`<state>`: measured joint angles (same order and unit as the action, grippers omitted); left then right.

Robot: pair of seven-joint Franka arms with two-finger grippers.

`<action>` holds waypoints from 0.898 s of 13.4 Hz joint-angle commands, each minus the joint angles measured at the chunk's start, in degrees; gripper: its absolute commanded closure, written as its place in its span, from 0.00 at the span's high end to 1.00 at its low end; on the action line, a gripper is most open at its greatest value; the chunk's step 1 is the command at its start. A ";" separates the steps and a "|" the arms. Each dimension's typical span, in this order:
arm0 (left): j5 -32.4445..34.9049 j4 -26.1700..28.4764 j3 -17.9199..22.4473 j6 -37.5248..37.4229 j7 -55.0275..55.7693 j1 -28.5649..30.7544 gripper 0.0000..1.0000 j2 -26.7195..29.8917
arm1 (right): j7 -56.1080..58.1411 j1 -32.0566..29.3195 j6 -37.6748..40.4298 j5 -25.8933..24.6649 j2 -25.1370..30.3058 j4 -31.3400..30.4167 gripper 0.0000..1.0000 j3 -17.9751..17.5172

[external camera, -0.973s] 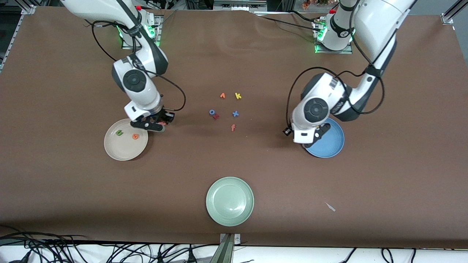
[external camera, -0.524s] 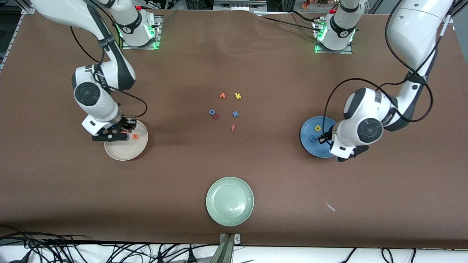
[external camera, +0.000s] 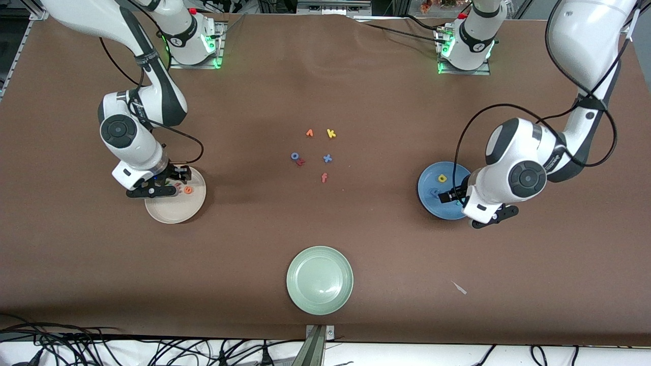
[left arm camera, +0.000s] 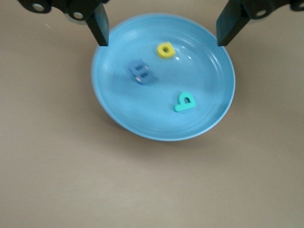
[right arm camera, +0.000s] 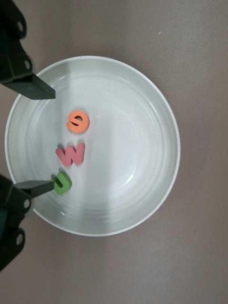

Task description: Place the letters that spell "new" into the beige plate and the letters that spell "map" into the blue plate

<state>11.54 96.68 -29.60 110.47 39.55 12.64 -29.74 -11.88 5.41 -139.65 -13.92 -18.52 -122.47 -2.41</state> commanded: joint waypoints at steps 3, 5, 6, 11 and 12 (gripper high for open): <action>0.59 -11.49 -4.05 -14.90 -7.64 0.10 1.00 1.09 | 1.33 0.04 18.32 8.20 1.64 11.53 0.78 -2.07; 1.20 -15.80 -4.50 -20.10 -11.74 -0.07 1.00 1.35 | 1.85 -0.05 24.84 8.21 2.61 16.98 0.81 -2.25; 0.77 -17.13 -4.24 -21.43 -17.00 0.19 1.00 1.44 | 1.94 0.04 27.91 8.30 2.96 19.62 0.87 -2.25; -5.53 -16.79 5.38 -22.14 -39.53 -3.83 1.00 15.30 | 9.67 -0.05 42.51 12.96 6.04 31.04 0.99 0.02; -10.52 -16.79 13.00 -22.23 -40.68 -8.29 1.00 17.85 | 9.77 -0.05 44.36 12.96 5.95 33.42 0.99 0.99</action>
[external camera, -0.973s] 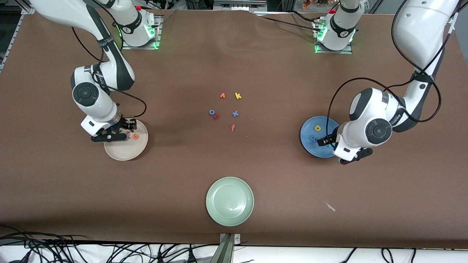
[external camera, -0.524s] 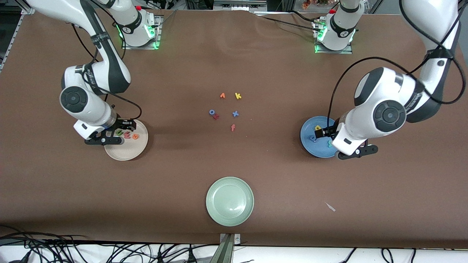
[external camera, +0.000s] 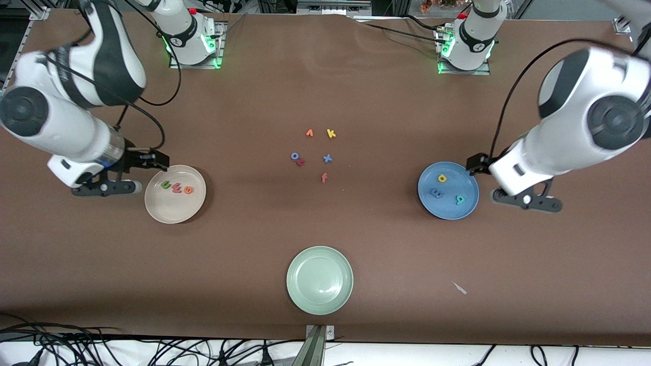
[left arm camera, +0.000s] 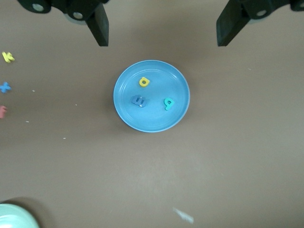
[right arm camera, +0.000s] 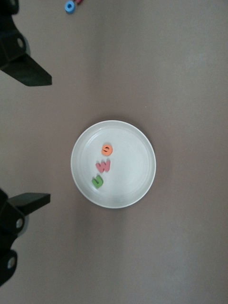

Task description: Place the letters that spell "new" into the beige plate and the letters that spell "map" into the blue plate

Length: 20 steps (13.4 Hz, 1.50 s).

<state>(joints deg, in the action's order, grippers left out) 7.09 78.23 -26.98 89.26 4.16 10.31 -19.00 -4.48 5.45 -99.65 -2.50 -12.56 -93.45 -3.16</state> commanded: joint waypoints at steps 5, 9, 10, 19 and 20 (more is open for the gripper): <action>-6.85 21.55 23.20 10.82 -11.80 -13.57 1.00 21.43 | 3.24 -0.18 10.52 1.53 -0.44 10.82 0.99 3.69; -4.01 25.22 24.78 12.96 -9.87 -15.58 1.00 25.14 | 3.51 -0.70 10.88 1.62 -0.10 11.01 0.99 3.34; -4.45 24.95 25.22 12.35 -9.87 -15.59 1.00 25.59 | 3.51 -0.70 10.97 1.62 -0.01 11.01 0.99 3.34; -4.80 21.18 24.96 10.41 -9.87 -15.50 1.00 23.13 | 3.42 -0.88 15.45 -0.65 -0.01 13.64 1.00 3.61; -4.80 21.08 24.96 9.28 -9.87 -15.50 1.00 23.13 | 3.42 -0.44 14.93 -1.97 -0.53 13.91 1.00 3.34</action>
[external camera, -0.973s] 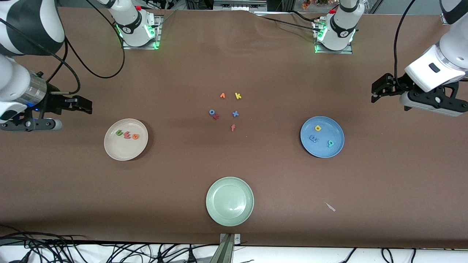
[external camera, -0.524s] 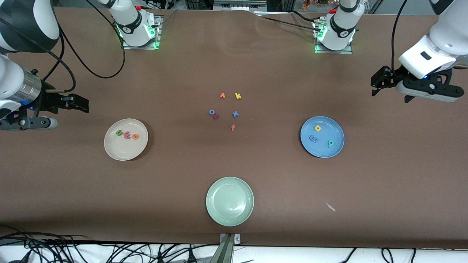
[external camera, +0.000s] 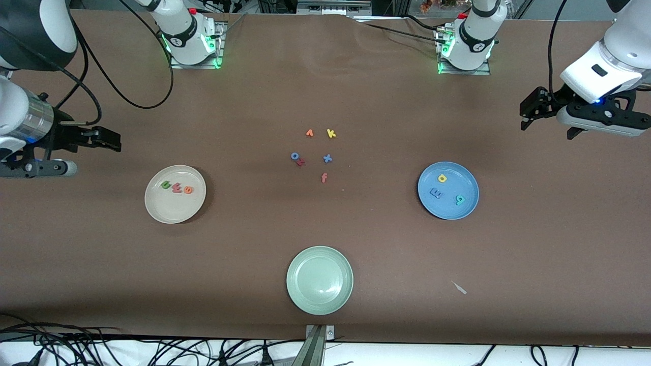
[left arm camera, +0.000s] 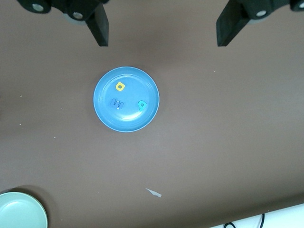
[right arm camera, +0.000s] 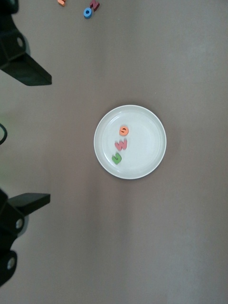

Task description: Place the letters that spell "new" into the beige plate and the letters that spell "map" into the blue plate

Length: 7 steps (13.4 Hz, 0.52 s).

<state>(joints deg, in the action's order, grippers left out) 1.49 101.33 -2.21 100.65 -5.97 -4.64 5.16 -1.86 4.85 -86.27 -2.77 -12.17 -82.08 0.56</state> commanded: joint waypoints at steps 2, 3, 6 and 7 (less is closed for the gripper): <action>0.70 -2.10 0.36 -2.56 0.26 0.07 1.00 -1.11 | 0.90 0.16 1.81 -1.80 -1.01 3.24 1.00 -0.39; 0.27 -2.10 0.63 -2.65 0.44 0.25 1.00 -1.11 | 0.81 0.07 1.99 -1.28 -1.10 3.24 1.00 -0.39; -3.95 -6.47 0.81 -2.91 0.53 1.12 1.00 -4.08 | 0.63 0.51 1.90 -1.19 -1.10 3.33 1.00 -0.56; -3.95 -7.54 0.72 -3.52 0.61 1.39 1.00 -5.41 | 0.63 0.60 1.90 -1.01 -1.10 3.33 1.00 -0.65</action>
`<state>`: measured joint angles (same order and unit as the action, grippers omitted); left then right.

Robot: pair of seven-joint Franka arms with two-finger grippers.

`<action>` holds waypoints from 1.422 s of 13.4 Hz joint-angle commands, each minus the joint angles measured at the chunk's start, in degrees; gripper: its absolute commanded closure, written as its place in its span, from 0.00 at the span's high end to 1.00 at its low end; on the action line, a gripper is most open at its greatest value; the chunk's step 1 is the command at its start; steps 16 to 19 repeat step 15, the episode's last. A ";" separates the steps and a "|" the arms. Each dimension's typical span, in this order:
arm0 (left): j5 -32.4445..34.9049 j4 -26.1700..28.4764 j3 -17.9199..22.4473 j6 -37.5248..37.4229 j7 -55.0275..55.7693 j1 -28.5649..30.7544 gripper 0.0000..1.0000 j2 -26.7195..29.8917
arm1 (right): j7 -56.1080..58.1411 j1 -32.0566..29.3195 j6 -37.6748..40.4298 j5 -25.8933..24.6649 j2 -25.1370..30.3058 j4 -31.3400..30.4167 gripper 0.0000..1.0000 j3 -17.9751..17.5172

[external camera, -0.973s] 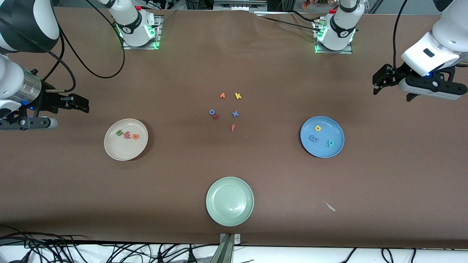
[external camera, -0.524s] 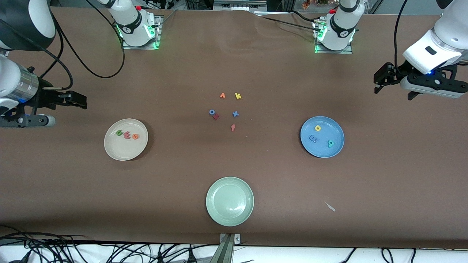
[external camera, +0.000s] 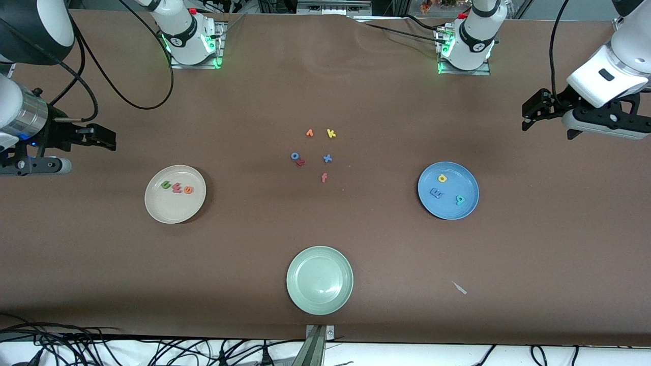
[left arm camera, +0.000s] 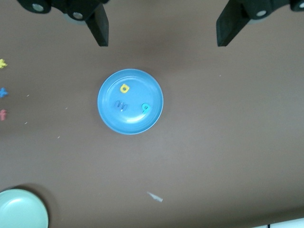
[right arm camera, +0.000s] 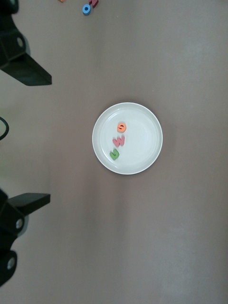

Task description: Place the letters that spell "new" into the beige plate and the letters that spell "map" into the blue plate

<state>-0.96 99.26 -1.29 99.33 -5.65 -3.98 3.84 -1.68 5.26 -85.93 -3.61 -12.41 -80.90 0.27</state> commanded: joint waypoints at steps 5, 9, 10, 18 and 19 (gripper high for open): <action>-0.89 -6.27 -0.38 -3.62 0.38 0.82 1.00 -5.59 | 0.45 0.01 1.38 2.47 -0.86 2.23 1.00 -0.27; -0.63 -6.45 -0.38 -4.59 0.38 0.82 1.00 -5.59 | 0.45 -0.17 1.29 2.47 -0.86 2.23 1.00 -0.18; -0.63 -6.53 -0.12 -4.59 0.38 0.91 1.00 -5.51 | 0.54 -0.25 1.29 2.38 -0.86 2.23 1.00 -0.18; -0.63 -7.33 -0.11 -4.59 0.38 1.17 1.00 -5.77 | 0.45 -0.17 1.20 2.38 -0.86 2.23 1.00 -0.18; -0.63 -7.33 -0.11 -4.59 0.38 1.17 1.00 -5.77 | 0.45 -0.17 1.20 2.38 -0.86 2.23 1.00 -0.18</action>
